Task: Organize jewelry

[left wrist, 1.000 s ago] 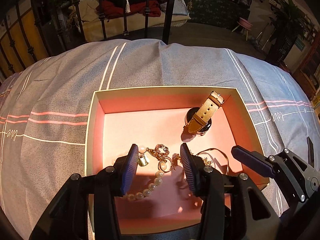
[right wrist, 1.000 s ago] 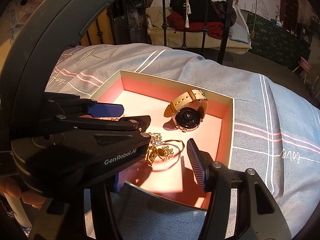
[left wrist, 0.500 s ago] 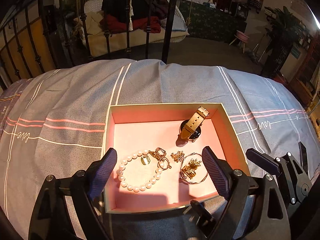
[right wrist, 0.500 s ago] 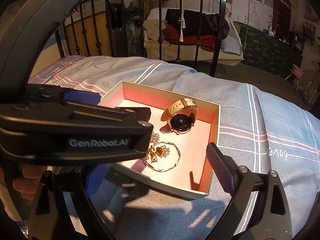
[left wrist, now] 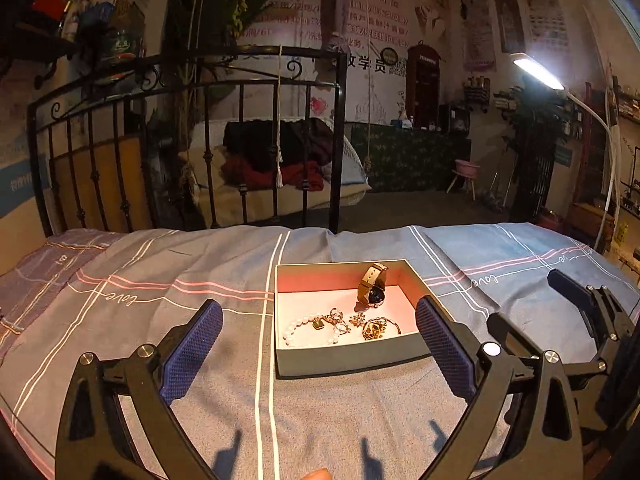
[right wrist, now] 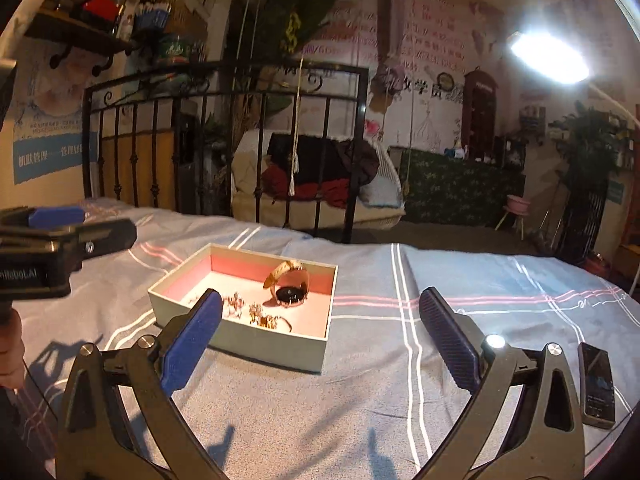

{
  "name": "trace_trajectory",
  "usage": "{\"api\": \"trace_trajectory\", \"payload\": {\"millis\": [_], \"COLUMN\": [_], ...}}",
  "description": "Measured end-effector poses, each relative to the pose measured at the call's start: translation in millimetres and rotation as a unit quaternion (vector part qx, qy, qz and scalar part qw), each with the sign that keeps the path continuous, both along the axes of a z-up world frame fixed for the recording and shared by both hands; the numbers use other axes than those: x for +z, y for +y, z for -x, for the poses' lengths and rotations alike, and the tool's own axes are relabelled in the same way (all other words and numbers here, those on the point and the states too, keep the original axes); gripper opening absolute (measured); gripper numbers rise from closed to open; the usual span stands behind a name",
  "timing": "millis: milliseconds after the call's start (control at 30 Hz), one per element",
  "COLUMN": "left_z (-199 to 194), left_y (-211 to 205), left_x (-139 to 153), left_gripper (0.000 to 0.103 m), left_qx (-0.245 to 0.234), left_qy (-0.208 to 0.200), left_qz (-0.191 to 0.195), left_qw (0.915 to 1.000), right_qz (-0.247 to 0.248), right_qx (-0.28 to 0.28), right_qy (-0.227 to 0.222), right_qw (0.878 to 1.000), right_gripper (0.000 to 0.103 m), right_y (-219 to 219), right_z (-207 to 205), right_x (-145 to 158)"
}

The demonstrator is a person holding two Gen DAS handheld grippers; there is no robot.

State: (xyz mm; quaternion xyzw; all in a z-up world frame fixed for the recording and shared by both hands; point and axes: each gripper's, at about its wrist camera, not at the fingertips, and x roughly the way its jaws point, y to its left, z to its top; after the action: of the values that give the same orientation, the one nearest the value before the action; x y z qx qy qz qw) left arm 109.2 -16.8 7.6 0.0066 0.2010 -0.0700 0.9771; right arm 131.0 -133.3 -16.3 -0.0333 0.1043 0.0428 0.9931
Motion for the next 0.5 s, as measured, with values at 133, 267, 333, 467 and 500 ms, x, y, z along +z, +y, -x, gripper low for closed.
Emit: {"api": "trace_trajectory", "payload": {"millis": [133,267,333,467,500], "left_z": [20,23,25,28,29], "left_y": [3,2,3,5,5], "left_x": [2,6,8,8,8], "left_gripper": [0.096,0.096,0.096,0.096,0.096], "left_qx": [0.016,0.020,0.020,0.024,0.024], "left_qy": [-0.022,-0.030,-0.033,-0.034,-0.035], "left_qz": [0.010,0.013,0.015,0.018,0.015], "left_qw": [0.9996,0.9992,0.9991,0.9990,0.9990], "right_qz": [-0.011,-0.021,-0.026,-0.033,-0.034], "right_qx": [-0.007,-0.012,-0.013,-0.015,-0.016], "right_qy": [-0.030,-0.037,-0.035,-0.029,-0.029], "right_qw": [0.999,0.999,0.999,0.999,0.999], "right_gripper": [0.097,0.097,0.097,0.097,0.097], "right_y": [1,-3,-6,-10,-10], "right_z": [15,21,22,22,22], "right_x": [6,10,10,10,10]}}
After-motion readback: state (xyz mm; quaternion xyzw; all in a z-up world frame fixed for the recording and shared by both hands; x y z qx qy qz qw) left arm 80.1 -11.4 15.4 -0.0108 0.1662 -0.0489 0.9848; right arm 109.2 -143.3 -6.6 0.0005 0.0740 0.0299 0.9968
